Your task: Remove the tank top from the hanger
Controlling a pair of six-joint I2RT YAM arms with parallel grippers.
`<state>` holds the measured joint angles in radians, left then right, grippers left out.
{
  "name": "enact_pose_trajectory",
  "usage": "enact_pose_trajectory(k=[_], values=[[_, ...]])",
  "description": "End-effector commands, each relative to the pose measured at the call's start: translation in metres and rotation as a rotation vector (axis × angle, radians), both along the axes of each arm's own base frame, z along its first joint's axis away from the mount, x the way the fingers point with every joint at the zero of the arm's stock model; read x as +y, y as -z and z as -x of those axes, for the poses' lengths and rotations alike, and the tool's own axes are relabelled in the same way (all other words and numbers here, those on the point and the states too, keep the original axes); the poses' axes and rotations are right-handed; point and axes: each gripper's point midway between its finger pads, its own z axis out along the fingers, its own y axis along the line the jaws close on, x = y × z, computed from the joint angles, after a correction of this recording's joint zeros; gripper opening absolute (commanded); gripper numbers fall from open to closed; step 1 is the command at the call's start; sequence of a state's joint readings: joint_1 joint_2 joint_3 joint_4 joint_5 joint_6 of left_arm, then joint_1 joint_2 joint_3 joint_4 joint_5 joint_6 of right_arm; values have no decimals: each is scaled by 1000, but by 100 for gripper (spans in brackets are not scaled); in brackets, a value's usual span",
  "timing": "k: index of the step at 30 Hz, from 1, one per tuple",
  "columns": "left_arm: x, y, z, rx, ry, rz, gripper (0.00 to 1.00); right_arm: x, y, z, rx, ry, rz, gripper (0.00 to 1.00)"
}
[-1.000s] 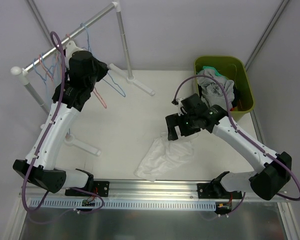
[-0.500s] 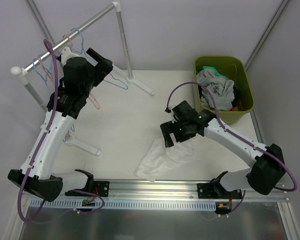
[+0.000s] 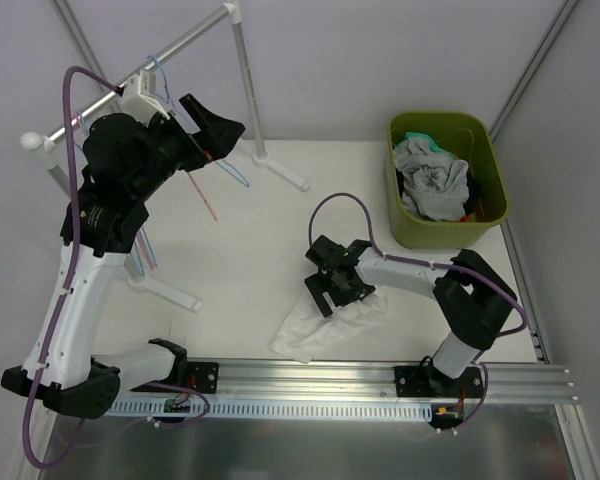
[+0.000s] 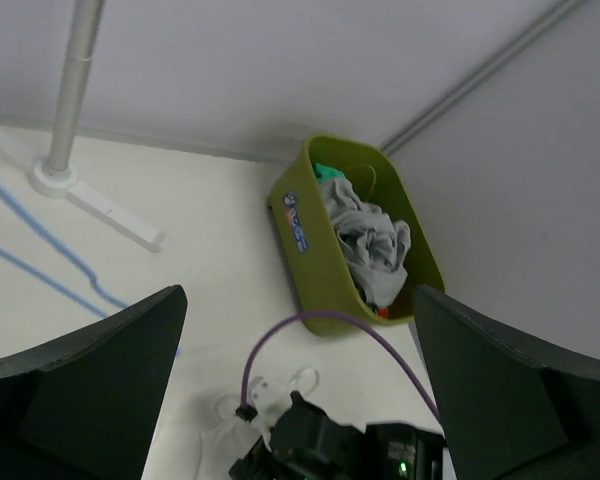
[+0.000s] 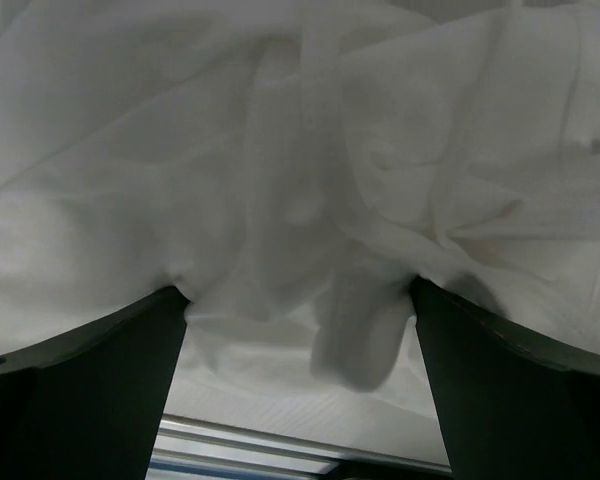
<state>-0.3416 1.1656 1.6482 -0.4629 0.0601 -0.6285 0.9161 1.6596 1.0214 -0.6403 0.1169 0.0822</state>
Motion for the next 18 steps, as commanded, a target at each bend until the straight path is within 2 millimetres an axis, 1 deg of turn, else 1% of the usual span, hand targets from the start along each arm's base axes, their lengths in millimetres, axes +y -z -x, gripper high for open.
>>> enact_pose_trajectory(k=[1, 3, 4, 5, 6, 7, 8, 9, 10, 11, 13, 14, 15, 16, 17, 18], values=[[-18, -39, 55, -190, 231, -74, 99, -5, 22, -12, -53, 64, 58, 100], [-18, -35, 70, -211, 271, -95, 99, 0, 31, -12, -55, 74, 50, 99], [-12, -41, 87, -249, 269, -93, 99, 1, 33, -12, -55, 87, 45, 99], [-9, -29, 89, -236, 261, -107, 99, 1, 35, -12, -65, 95, 49, 98], [-7, -25, 94, -238, 260, -111, 99, 4, 35, -14, -77, 101, 38, 77], [-2, -16, 105, -242, 258, -115, 99, 5, 33, -16, -95, 119, 30, 59], [0, -14, 110, -253, 256, -120, 99, 3, 28, -22, -143, 127, 41, 46], [0, -9, 116, -253, 268, -119, 99, 5, 22, -26, -169, 133, 31, 24], [3, -2, 125, -255, 276, -120, 99, 8, 6, -33, -212, 142, -4, 5], [2, 2, 131, -256, 289, -118, 99, 11, -7, -41, -255, 138, -25, 0], [-1, 11, 145, -255, 340, -110, 99, 24, -36, -52, -307, 105, -96, 0], [-5, 25, 145, -224, 364, -110, 99, 31, -60, -58, -348, 58, -142, 0], [-7, 30, 149, -216, 384, -104, 99, 41, -88, -68, -396, 51, -191, 0], [-10, 40, 154, -194, 414, -97, 99, 44, -108, -74, -427, 47, -214, 0], [-11, 44, 157, -181, 423, -82, 99, 36, -126, -79, -448, 58, -210, 0], [-10, 47, 162, -178, 424, -72, 99, 42, -162, -93, -502, 65, -257, 0]])
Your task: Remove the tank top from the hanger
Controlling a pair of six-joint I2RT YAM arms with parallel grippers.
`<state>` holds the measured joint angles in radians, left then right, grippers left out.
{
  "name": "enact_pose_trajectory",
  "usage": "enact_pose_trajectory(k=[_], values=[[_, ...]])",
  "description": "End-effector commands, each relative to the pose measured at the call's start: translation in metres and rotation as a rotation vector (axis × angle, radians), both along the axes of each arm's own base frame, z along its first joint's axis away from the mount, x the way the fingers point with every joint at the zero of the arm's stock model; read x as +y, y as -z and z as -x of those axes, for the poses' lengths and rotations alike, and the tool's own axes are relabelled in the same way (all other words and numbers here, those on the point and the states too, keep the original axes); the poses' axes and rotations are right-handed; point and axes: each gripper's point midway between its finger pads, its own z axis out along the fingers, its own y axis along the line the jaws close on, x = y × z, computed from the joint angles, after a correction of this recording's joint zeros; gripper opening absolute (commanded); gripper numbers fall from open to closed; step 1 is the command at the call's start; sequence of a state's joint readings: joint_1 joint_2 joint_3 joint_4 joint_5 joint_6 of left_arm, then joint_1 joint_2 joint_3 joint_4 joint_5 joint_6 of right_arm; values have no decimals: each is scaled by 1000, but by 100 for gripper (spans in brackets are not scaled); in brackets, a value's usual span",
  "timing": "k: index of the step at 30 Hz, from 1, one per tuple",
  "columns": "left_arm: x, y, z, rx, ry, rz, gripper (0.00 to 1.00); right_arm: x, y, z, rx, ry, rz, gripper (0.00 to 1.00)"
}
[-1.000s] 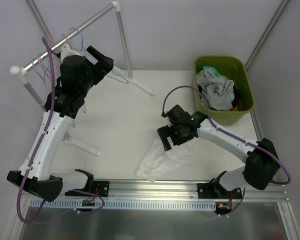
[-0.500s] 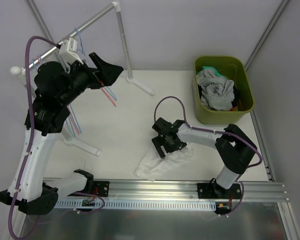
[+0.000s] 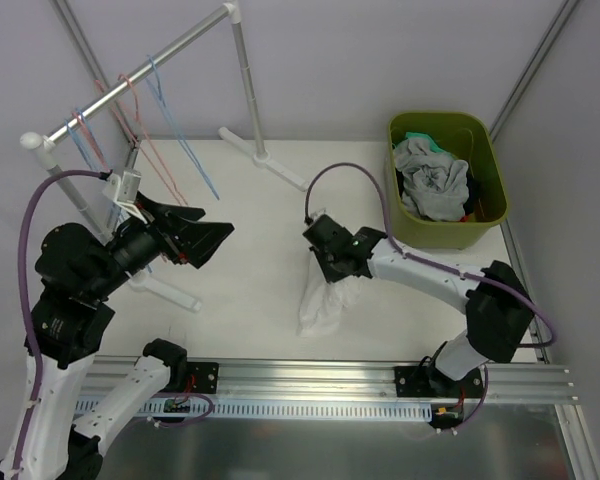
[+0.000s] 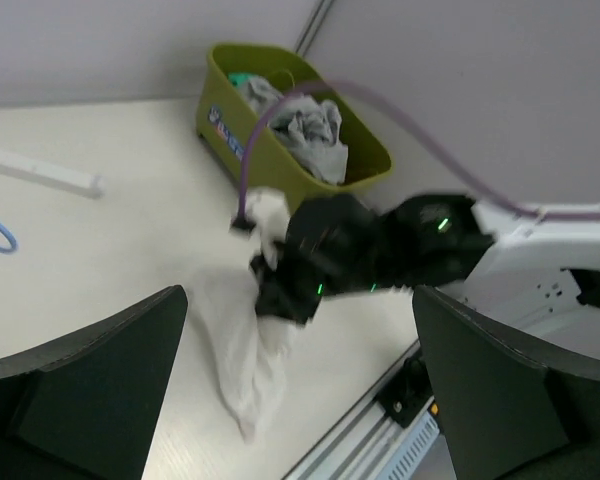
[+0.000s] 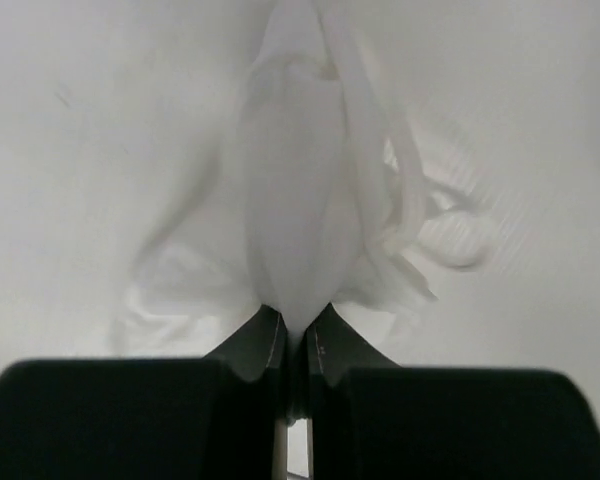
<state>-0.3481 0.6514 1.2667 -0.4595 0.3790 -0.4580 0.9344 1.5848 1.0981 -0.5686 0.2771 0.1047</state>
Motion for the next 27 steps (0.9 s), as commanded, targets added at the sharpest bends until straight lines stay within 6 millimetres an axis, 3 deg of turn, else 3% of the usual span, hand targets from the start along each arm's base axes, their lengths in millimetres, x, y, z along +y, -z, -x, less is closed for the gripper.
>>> enact_pose_trajectory(k=[1, 3, 4, 6, 7, 8, 10, 11, 13, 14, 15, 16, 17, 19, 20, 22, 24, 27], values=[[-11, 26, 9, 69, 77, 7, 99, 14, -131, -53, -269, 16, -171, 0], [-7, 30, 10, 82, 49, 28, 99, 2, -157, -67, -287, 20, -164, 0], [-3, 32, 13, 76, 34, 35, 99, 4, -191, -77, -341, 24, -209, 0], [1, 33, 14, 71, 9, 41, 99, -9, -210, -93, -360, 46, -199, 0], [2, 32, 16, 60, 10, 42, 99, -11, -238, -103, -415, 45, -220, 0], [2, 31, 17, 60, 13, 47, 99, -26, -245, -114, -420, 77, -206, 0], [3, 27, 20, 67, 9, 67, 99, -36, -257, -134, -444, 98, -191, 0], [4, 27, 19, 75, 1, 75, 99, -51, -284, -148, -496, 133, -218, 0], [4, 27, 20, 95, -7, 90, 99, -64, -299, -168, -537, 162, -205, 0], [4, 26, 20, 102, -8, 96, 99, -86, -326, -181, -601, 207, -213, 0], [5, 26, 20, 110, -10, 98, 99, -96, -334, -188, -620, 231, -217, 0], [5, 26, 21, 115, -13, 98, 99, -104, -332, -200, -615, 256, -213, 0], [5, 26, 21, 116, -13, 97, 99, -125, -336, -209, -615, 303, -238, 0], [7, 23, 23, 106, -19, 91, 99, -144, -339, -218, -615, 351, -275, 0], [8, 22, 24, 105, -23, 87, 99, -166, -331, -227, -602, 404, -266, 0], [10, 19, 25, 98, -31, 81, 99, -187, -311, -237, -562, 459, -244, 0], [11, 21, 26, 110, -31, 74, 99, -206, -277, -253, -486, 502, -222, 0], [10, 19, 26, 124, -27, 72, 99, -235, -189, -260, -285, 633, -173, 0]])
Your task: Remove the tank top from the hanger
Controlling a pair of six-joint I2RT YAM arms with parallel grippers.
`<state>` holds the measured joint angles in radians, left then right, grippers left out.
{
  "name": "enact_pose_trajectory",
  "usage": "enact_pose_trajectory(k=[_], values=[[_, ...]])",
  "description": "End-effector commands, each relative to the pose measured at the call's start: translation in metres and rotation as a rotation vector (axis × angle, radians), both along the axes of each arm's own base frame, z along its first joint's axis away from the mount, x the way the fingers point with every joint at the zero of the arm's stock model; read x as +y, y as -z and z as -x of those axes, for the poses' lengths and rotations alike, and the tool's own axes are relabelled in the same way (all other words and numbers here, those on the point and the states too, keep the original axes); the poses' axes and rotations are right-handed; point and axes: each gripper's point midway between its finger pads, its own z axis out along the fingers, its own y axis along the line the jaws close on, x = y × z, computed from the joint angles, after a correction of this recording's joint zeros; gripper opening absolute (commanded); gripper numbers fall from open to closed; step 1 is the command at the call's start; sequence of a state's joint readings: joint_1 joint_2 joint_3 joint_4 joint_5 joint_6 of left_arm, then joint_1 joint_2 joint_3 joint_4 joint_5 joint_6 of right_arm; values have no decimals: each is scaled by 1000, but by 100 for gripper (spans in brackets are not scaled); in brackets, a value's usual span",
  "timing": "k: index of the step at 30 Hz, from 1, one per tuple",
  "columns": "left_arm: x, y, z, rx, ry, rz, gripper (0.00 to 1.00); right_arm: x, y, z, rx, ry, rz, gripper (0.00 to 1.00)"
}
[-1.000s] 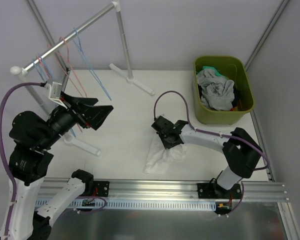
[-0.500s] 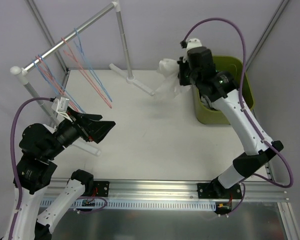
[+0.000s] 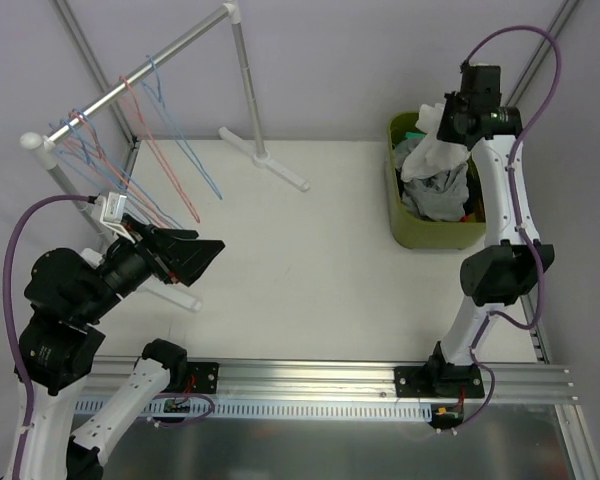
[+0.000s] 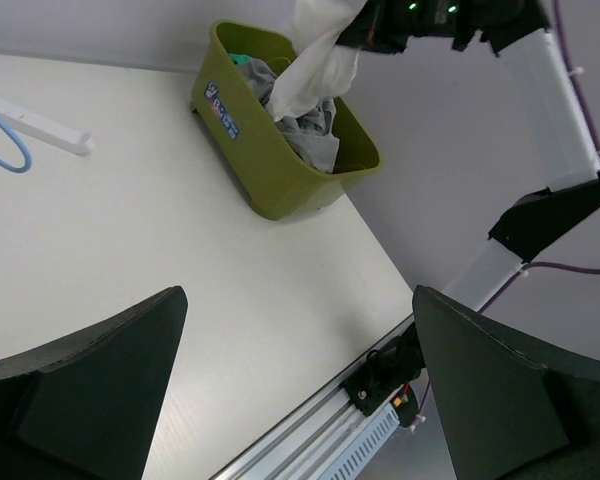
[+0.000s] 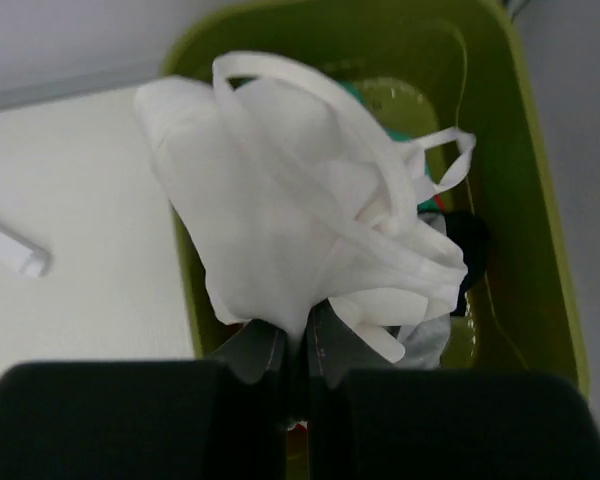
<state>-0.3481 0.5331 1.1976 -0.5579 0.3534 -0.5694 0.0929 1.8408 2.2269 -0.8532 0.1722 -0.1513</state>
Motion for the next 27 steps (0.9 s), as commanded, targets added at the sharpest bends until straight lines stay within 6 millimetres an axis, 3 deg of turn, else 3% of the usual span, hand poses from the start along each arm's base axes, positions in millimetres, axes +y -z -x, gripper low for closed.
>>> enact_pose_trajectory(k=[1, 3, 7, 9, 11, 15, 19, 22, 27], values=[[0, -8, 0, 8, -2, 4, 99, -25, 104, -1, 263, 101, -81, 0], [-1, -3, -4, 48, -9, -5, 99, -31, 156, 8, 397, 185, -121, 0], [-2, 23, -12, 192, -23, -51, 99, -30, 257, 55, 736, 238, -106, 0], [0, 39, -17, 276, -45, -85, 99, -29, 283, 69, 817, 242, -99, 0], [2, 44, -19, 299, -59, -108, 99, -24, 294, 77, 842, 242, -125, 0], [0, 36, -17, 275, -30, -124, 99, -21, 258, 61, 705, 234, -165, 5], [-4, 29, -17, 253, 0, -137, 99, -25, 183, 46, 519, 239, -170, 46], [-2, 24, -14, 215, 3, -152, 99, -30, 134, 43, 408, 242, -177, 59], [8, 16, -12, 132, -20, -212, 99, -41, 81, 51, 302, 239, -161, 71]])
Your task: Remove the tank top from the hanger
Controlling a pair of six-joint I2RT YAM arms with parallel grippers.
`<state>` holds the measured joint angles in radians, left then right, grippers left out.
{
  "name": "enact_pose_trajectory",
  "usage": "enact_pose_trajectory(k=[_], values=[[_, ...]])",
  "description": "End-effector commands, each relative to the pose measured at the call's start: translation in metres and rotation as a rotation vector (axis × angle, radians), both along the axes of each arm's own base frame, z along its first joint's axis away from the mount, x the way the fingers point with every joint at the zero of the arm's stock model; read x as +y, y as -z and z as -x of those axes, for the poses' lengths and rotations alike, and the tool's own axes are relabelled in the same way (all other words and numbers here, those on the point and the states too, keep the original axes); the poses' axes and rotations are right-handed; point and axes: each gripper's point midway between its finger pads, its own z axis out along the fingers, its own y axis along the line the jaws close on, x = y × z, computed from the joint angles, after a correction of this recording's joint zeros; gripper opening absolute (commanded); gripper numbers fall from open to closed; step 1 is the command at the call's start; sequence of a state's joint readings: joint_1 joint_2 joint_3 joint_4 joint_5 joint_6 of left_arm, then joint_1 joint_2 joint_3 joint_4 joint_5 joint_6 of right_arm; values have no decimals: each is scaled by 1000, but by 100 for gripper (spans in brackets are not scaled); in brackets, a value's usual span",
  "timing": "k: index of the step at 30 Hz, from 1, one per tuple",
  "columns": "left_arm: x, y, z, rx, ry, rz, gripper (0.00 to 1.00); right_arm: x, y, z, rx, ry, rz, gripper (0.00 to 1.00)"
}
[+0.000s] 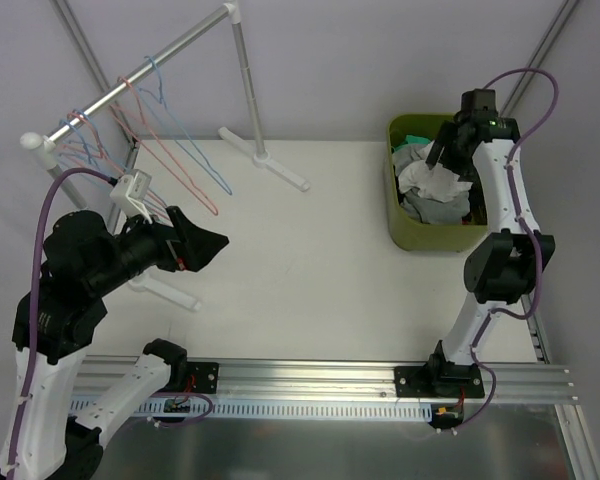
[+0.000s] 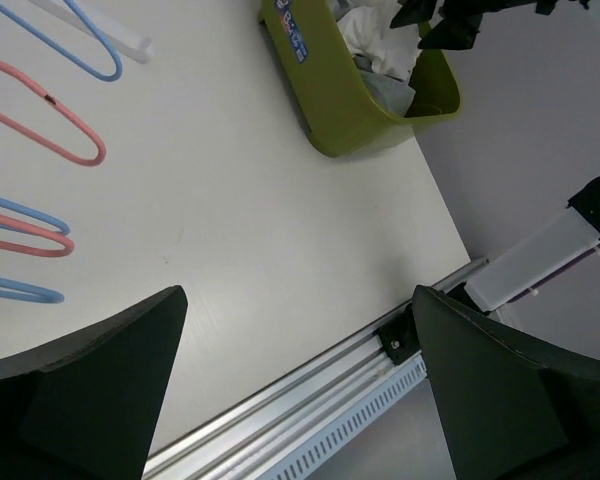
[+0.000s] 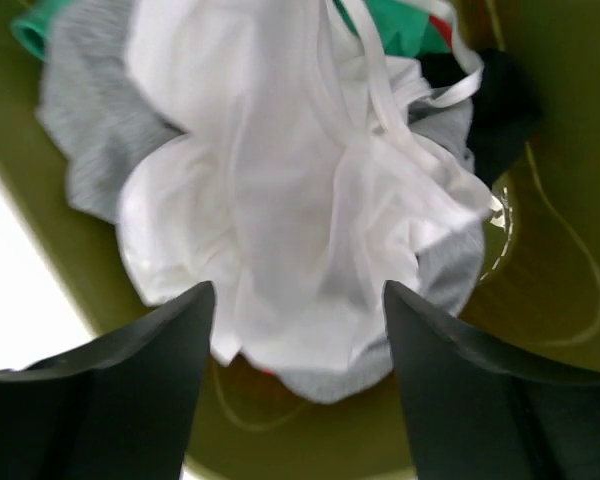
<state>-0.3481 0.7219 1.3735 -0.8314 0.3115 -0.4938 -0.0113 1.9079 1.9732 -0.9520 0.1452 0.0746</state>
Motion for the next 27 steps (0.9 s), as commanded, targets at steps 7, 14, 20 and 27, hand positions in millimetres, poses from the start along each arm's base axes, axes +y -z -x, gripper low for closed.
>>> enact_pose_trajectory(k=[7, 14, 20, 27], values=[[40, -7, -15, -100, -183, -155, 99, -8, -104, 71, -151, -29, 65, 99], [84, 15, -21, -71, -405, -268, 99, 35, -154, 160, -313, -313, 82, 99], [112, 45, -9, -49, -490, -384, 99, 47, -155, 247, -442, -427, 70, 99], [135, 77, 7, -48, -572, -433, 99, 42, -121, 296, -427, -457, 80, 99]])
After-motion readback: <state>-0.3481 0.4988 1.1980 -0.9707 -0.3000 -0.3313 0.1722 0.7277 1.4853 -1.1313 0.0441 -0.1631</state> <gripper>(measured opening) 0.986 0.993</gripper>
